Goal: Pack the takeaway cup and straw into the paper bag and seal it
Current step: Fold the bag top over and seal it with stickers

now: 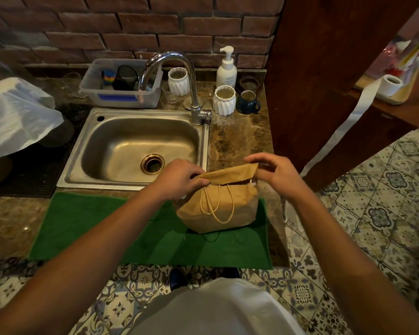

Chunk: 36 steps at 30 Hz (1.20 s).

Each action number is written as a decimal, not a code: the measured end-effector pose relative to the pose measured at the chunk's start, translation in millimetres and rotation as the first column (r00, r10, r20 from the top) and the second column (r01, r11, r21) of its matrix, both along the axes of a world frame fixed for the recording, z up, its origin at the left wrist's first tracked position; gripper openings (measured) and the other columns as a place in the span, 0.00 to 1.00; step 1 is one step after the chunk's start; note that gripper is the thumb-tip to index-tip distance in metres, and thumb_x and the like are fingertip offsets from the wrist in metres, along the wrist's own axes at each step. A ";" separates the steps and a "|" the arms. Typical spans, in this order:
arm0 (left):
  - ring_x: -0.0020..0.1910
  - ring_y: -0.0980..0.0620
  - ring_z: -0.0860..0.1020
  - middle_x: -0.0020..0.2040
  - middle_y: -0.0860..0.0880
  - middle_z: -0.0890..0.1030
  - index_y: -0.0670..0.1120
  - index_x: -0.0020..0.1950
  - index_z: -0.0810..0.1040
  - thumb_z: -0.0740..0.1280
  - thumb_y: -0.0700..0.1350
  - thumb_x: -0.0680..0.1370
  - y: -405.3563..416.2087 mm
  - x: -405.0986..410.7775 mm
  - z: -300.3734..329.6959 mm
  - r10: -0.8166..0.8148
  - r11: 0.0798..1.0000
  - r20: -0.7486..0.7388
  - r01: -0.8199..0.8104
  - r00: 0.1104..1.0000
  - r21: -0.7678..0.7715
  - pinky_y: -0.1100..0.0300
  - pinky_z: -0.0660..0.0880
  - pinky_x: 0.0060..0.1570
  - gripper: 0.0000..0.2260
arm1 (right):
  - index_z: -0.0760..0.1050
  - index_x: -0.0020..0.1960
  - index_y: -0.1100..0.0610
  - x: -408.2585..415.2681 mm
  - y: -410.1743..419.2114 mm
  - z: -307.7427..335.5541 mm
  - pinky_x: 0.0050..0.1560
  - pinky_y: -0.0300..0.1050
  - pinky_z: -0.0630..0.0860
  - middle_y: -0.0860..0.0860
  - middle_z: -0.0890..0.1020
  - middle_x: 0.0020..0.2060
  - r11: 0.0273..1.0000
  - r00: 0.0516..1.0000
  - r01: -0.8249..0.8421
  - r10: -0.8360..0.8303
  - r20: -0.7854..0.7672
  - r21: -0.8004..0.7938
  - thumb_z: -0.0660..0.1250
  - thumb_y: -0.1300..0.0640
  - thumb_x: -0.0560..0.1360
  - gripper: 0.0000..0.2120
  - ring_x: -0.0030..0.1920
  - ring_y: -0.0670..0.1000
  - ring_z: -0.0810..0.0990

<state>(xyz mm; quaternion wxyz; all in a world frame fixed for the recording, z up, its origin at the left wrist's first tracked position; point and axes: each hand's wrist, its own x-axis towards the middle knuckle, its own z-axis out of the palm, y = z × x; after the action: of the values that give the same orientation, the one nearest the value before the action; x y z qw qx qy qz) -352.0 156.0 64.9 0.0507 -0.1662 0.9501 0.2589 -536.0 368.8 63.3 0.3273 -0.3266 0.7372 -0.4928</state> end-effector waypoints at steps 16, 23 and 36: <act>0.34 0.61 0.78 0.38 0.52 0.83 0.48 0.52 0.86 0.68 0.53 0.80 6.6 3.6 11.1 -0.113 0.956 0.045 0.097 0.993 0.279 0.60 0.72 0.36 0.11 | 0.86 0.49 0.49 26.0 -56.7 13.7 0.39 0.45 0.68 0.42 0.80 0.37 0.821 0.549 -0.399 0.571 -0.610 0.409 0.73 0.45 0.76 0.09 0.39 0.45 0.76; 0.37 0.50 0.78 0.38 0.50 0.83 0.48 0.49 0.85 0.65 0.54 0.81 11.2 2.7 3.4 -0.151 0.985 -0.009 0.150 0.988 -0.086 0.55 0.67 0.34 0.13 | 0.86 0.51 0.49 23.2 -39.5 1.2 0.43 0.48 0.73 0.47 0.85 0.42 0.877 0.534 -0.329 0.478 -0.697 0.350 0.71 0.43 0.77 0.11 0.47 0.50 0.79; 0.33 0.51 0.79 0.33 0.52 0.83 0.53 0.42 0.86 0.63 0.69 0.75 -19.1 56.3 -11.5 0.100 0.957 -0.071 -0.076 0.992 0.281 0.49 0.74 0.36 0.23 | 0.85 0.48 0.49 2.8 -30.1 1.4 0.43 0.48 0.74 0.46 0.85 0.42 0.898 0.589 -0.283 0.440 -0.678 0.337 0.70 0.44 0.77 0.10 0.46 0.51 0.81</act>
<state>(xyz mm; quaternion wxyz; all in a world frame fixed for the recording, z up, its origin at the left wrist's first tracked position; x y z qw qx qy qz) -295.7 136.8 53.4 0.0216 -0.1886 0.8974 0.3983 -533.1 338.7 64.7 0.1237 -0.6077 0.7667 -0.1663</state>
